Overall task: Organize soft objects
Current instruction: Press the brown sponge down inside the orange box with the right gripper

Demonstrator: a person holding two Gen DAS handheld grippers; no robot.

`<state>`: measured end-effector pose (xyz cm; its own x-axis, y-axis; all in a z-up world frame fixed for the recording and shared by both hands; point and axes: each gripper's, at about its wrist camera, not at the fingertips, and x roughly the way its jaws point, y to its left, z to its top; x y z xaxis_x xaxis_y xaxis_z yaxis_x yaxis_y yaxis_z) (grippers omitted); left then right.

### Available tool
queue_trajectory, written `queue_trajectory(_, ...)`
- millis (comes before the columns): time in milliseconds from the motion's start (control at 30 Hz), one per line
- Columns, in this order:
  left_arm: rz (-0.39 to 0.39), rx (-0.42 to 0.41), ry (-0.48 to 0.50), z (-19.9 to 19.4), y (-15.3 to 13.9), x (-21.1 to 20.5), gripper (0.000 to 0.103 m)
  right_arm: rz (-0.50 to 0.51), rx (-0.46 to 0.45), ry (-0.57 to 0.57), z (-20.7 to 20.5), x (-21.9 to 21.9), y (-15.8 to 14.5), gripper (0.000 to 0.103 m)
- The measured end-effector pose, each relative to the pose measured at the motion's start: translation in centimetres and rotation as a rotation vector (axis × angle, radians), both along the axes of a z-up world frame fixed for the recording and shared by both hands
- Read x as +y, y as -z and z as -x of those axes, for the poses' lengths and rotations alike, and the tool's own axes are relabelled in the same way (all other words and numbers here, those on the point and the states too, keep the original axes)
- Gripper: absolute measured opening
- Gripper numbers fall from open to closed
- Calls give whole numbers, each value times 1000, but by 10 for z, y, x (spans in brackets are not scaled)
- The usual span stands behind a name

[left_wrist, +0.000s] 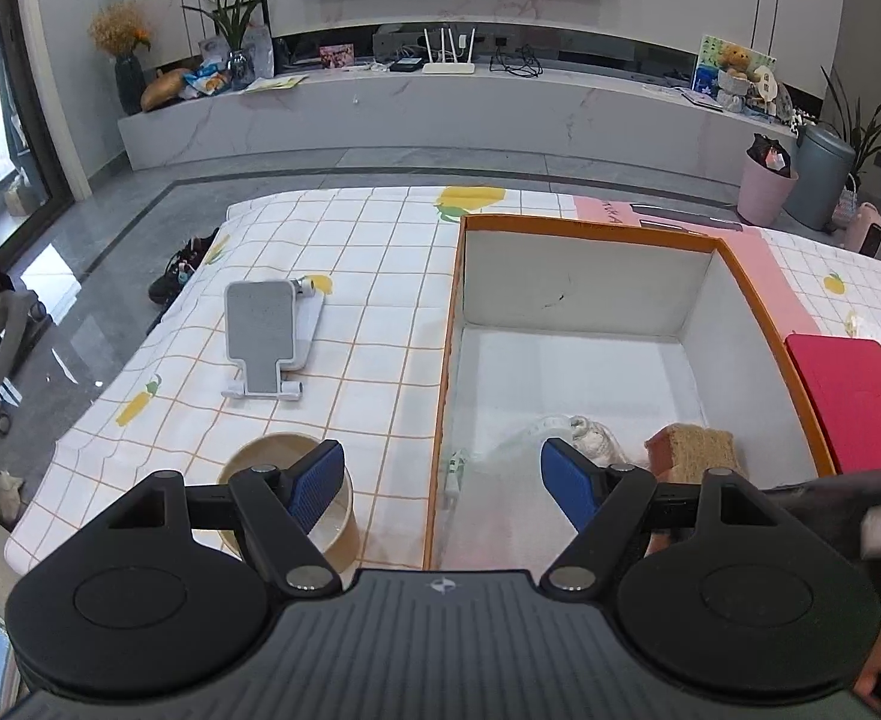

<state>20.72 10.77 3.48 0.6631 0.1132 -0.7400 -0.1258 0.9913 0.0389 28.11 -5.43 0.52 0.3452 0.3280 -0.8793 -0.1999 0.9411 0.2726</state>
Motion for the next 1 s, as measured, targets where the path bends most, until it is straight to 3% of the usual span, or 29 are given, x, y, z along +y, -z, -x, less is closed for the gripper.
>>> queue_trajectory(133, -1, 12, 14, -1, 2, -4, 88, 23, -41, 18, -4, -7, -9, 8)
queue_trajectory(167, -5, 14, 17, -1, 3, -5, 88, 22, -43, 26, -4, -7, -12, 14)
queue_trajectory(267, -19, 15, 22, -1, 4, -8, 88, -34, -64, -1, -1, -9, -22, 14)
queue_trajectory(333, -23, 19, 27, -1, 4, -11, 88, 96, -116, -74, 1, 2, -24, 14)
queue_trajectory(433, -35, 22, 38, -1, 6, -14, 88, 274, -168, -129, 1, 17, -19, 6)
queue_trajectory(567, -48, 39, 42, -3, 9, -16, 88, 289, -82, -204, -7, 24, 2, 4)
queue_trajectory(667, -32, 56, 37, -4, 11, -14, 88, 286, -53, -172, -9, 28, 1, 5)
queue_trajectory(800, -28, 50, 26, -2, 7, -12, 88, 280, 2, -212, -20, 27, 0, 4)
queue_trajectory(1000, -20, 37, 16, 2, -1, -10, 88, 303, -38, -203, -12, 27, 4, 4)
